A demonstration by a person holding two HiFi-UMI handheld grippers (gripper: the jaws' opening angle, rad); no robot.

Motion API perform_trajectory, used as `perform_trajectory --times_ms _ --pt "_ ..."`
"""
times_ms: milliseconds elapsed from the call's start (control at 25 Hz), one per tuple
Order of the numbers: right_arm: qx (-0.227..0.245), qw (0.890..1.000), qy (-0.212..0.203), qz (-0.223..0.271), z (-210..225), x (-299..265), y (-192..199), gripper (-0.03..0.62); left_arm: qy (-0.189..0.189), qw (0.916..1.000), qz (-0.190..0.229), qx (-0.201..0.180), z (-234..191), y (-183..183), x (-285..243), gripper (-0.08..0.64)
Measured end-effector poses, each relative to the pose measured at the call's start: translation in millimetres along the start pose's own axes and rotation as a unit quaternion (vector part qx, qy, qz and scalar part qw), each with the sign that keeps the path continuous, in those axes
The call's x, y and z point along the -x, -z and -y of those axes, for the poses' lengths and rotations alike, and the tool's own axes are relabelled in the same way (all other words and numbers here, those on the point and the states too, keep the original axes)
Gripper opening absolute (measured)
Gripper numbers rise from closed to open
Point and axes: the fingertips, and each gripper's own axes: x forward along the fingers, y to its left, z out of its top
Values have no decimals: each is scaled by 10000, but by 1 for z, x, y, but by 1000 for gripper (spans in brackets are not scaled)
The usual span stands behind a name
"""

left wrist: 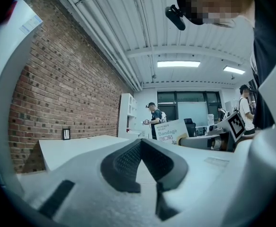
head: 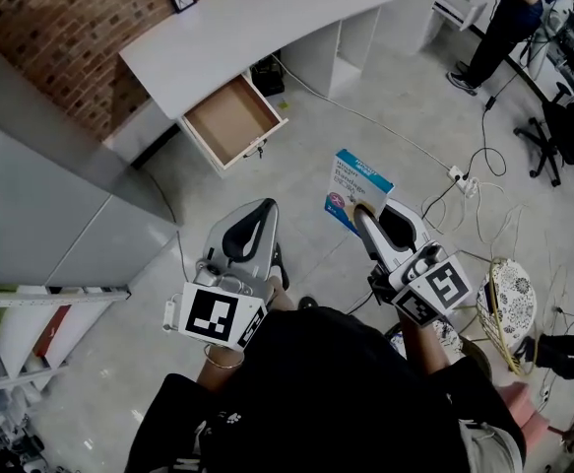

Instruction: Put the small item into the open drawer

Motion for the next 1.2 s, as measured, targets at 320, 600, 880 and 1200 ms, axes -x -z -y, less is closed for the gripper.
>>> perform_trajectory --times_ms 320,600,880,1200 --pt "21 9999 105 -18 22 -36 -4 95 220 9998 -6 -2 -28 -3 -36 -6" --pt "-31 9998 190 -32 43 -77 -6 95 283 9996 -34 38 -66 -4 -64 -6" --pt "27 9998 83 -182 55 -124 -7 95 196 9997 -25 106 -111 -8 -86 -6" --pt "108 9996 109 -226 64 -167 -8 95 142 9998 30 138 -156 -9 -100 -6"
